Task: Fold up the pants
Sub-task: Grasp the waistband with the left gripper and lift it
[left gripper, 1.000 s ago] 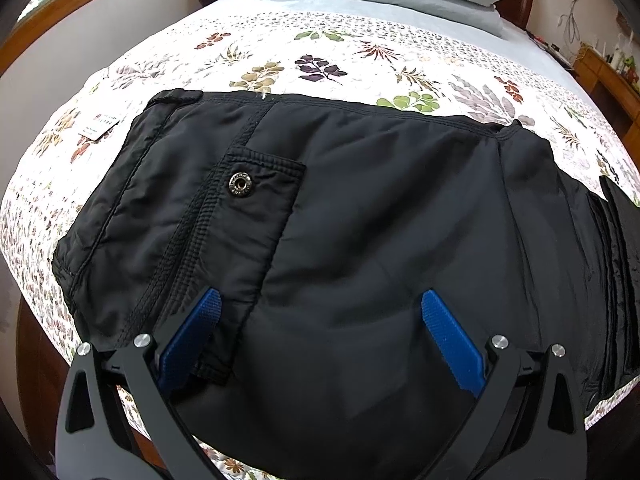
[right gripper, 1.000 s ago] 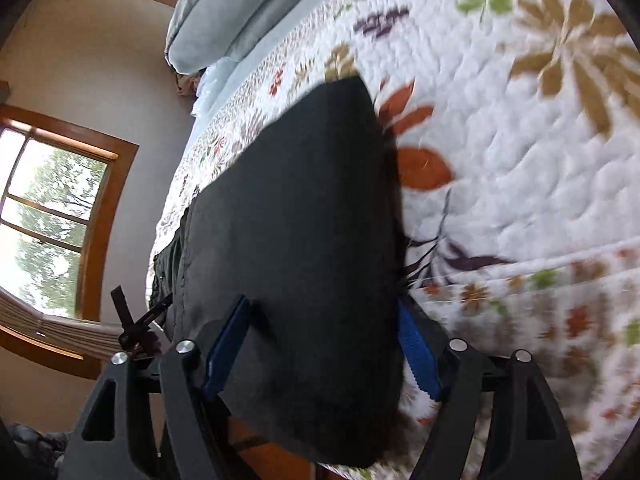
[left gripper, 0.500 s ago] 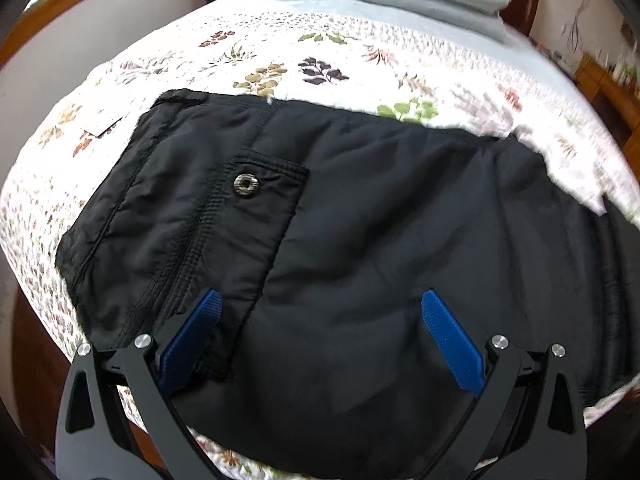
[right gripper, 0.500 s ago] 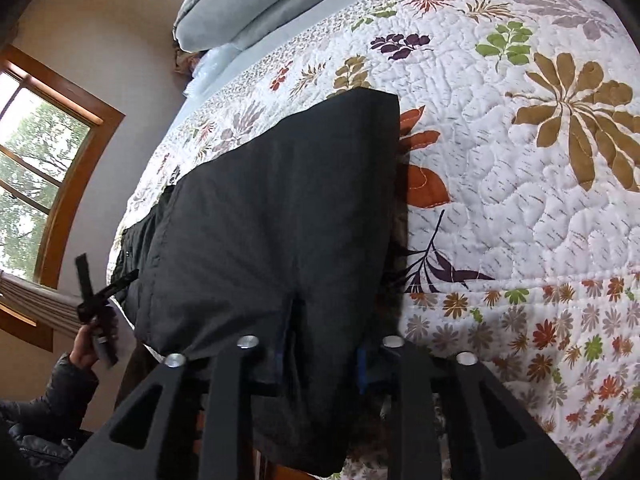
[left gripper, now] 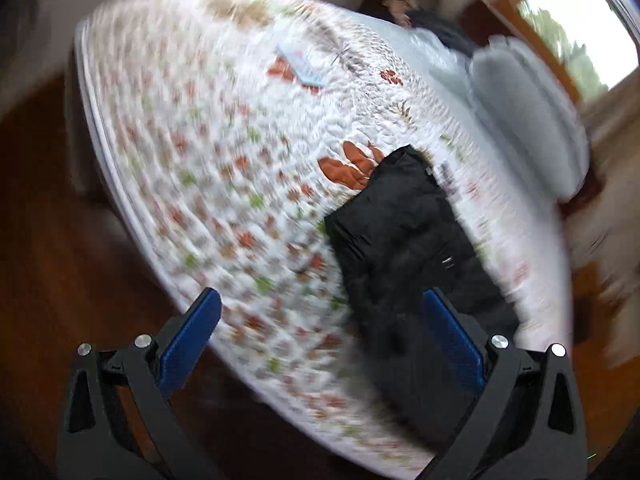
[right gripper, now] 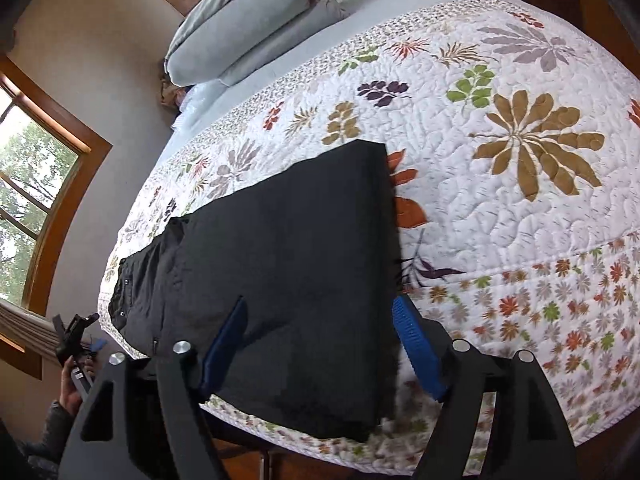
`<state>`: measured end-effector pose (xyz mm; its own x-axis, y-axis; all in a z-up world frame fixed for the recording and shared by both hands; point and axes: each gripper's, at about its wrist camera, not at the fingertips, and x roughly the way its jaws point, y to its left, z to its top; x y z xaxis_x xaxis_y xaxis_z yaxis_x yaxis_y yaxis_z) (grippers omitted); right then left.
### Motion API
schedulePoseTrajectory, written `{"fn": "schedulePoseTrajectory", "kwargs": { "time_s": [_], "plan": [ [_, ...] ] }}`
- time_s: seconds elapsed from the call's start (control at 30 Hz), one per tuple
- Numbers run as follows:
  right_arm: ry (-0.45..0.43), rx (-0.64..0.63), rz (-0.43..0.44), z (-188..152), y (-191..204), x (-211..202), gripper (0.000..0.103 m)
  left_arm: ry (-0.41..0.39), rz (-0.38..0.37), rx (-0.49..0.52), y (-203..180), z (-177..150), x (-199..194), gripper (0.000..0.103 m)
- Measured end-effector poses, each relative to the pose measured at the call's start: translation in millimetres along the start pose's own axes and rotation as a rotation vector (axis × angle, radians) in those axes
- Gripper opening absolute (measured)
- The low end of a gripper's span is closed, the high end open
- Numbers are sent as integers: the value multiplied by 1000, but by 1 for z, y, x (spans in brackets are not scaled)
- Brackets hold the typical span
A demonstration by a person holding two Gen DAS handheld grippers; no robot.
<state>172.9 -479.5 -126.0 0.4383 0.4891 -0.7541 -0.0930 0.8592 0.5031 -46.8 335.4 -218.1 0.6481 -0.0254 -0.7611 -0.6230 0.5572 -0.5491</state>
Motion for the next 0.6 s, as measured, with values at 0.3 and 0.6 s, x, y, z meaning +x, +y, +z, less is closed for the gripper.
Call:
{"fn": "schedulePoseTrajectory", "kwargs": {
  "time_s": [0.3,0.6],
  "plan": [
    [13,-75,-21,-7,27,2,76,128,-193,-218,15,-2,56,99],
    [22,-43,-27,-13,24,8,76,184,-339,-287,6,-3,83,99]
  ]
}}
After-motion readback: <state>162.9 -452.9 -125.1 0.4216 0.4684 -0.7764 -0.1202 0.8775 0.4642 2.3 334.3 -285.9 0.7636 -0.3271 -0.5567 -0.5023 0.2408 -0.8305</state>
